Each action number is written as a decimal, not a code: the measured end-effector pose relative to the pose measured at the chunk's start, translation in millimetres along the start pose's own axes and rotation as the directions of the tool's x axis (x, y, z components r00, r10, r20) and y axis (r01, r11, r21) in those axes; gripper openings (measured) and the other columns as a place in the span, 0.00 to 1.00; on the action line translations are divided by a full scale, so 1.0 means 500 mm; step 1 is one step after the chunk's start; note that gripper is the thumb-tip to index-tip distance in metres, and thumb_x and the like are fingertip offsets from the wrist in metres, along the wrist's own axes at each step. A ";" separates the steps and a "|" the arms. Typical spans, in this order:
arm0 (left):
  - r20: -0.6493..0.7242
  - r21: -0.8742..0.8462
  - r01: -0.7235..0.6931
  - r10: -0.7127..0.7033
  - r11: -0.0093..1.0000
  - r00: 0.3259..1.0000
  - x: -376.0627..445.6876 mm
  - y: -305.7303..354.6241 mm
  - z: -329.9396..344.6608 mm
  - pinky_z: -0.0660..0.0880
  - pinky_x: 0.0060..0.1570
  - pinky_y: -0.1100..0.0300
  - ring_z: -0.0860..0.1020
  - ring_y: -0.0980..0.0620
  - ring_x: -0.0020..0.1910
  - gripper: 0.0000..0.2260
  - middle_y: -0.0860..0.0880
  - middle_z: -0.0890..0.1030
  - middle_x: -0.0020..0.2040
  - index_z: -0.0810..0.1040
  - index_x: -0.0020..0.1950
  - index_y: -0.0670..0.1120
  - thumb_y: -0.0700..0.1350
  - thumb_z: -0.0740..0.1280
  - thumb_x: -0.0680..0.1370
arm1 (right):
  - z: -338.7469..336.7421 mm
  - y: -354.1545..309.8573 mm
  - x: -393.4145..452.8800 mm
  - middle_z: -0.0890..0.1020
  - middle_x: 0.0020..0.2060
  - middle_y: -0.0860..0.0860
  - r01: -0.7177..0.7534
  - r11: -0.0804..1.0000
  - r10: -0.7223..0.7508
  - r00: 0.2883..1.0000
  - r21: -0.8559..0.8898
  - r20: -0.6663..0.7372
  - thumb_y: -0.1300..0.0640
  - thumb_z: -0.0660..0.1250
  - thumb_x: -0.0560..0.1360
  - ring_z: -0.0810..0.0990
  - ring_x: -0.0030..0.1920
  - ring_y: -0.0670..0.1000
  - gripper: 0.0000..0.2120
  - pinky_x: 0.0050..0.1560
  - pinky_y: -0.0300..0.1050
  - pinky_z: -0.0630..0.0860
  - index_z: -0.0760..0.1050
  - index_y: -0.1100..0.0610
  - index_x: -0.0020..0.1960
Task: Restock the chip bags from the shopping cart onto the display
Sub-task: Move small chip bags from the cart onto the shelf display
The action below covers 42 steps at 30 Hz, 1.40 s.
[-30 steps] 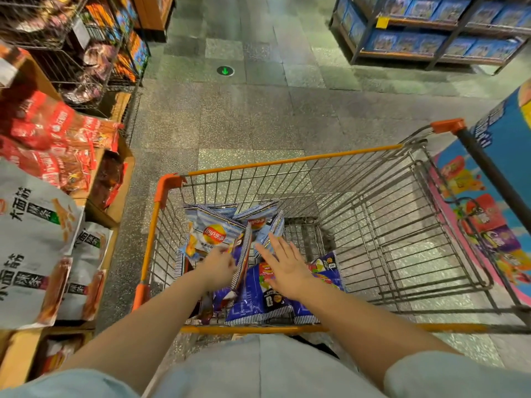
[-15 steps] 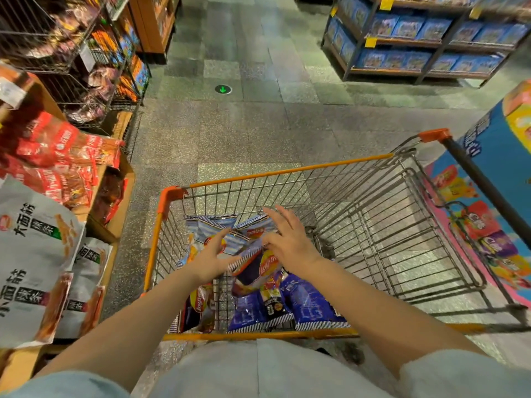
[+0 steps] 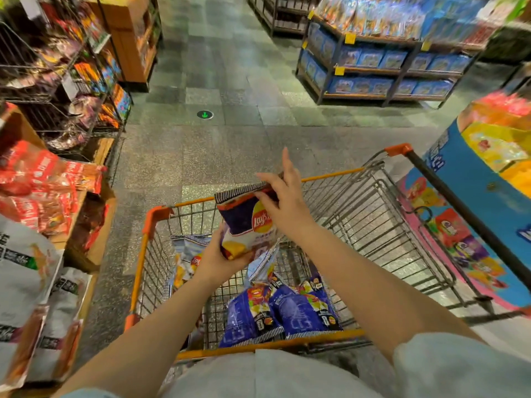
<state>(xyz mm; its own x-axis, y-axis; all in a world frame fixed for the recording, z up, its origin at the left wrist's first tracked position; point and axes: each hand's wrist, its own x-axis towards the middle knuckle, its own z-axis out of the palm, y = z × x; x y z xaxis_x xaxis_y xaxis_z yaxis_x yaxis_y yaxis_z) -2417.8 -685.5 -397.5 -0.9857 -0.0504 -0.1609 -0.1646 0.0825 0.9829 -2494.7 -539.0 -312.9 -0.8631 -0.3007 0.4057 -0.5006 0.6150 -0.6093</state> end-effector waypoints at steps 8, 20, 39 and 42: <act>-0.110 -0.168 0.066 -0.085 0.984 0.990 0.012 0.049 -0.020 0.75 0.40 0.68 0.76 0.59 0.47 0.21 0.55 0.76 0.50 0.68 0.60 0.50 0.41 0.73 0.72 | -0.001 0.027 -0.064 0.39 0.77 0.50 -0.313 0.946 0.275 0.909 0.079 0.312 0.34 0.60 0.74 0.40 0.77 0.50 0.38 0.75 0.59 0.48 0.35 0.30 0.70; -0.312 -0.255 -0.050 -0.033 0.966 0.949 -0.056 0.166 -0.044 0.77 0.41 0.65 0.79 0.54 0.50 0.28 0.49 0.77 0.58 0.66 0.67 0.49 0.51 0.72 0.70 | -0.034 -0.043 -0.036 0.67 0.70 0.43 -0.242 0.913 0.086 0.902 0.328 0.424 0.42 0.60 0.78 0.72 0.65 0.47 0.34 0.64 0.55 0.73 0.41 0.32 0.74; -0.812 -0.125 -0.013 -0.095 0.992 0.576 -0.503 0.233 -0.155 0.78 0.50 0.57 0.79 0.52 0.51 0.25 0.52 0.78 0.54 0.66 0.63 0.53 0.50 0.74 0.70 | 0.052 -0.363 -0.166 0.70 0.70 0.46 -0.029 0.782 -0.441 0.680 0.622 0.586 0.36 0.58 0.75 0.73 0.65 0.49 0.33 0.64 0.56 0.73 0.39 0.26 0.70; -0.855 -0.111 -0.044 -0.073 0.993 0.514 -0.585 0.248 -0.176 0.77 0.44 0.62 0.79 0.55 0.50 0.26 0.53 0.78 0.53 0.66 0.62 0.53 0.50 0.74 0.70 | 0.059 -0.439 -0.198 0.71 0.68 0.47 -0.001 0.743 -0.520 0.628 0.669 0.579 0.41 0.59 0.78 0.74 0.64 0.48 0.33 0.63 0.56 0.74 0.41 0.33 0.74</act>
<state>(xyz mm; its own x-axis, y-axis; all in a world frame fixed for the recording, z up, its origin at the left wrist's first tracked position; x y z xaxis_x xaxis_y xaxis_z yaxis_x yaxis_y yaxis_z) -2146.4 -748.2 -220.7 -0.4639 -0.8825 -0.0779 -0.1164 -0.0264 0.9929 -2301.3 -665.9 -239.4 -0.3198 -0.9307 0.1776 -0.4156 -0.0306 -0.9090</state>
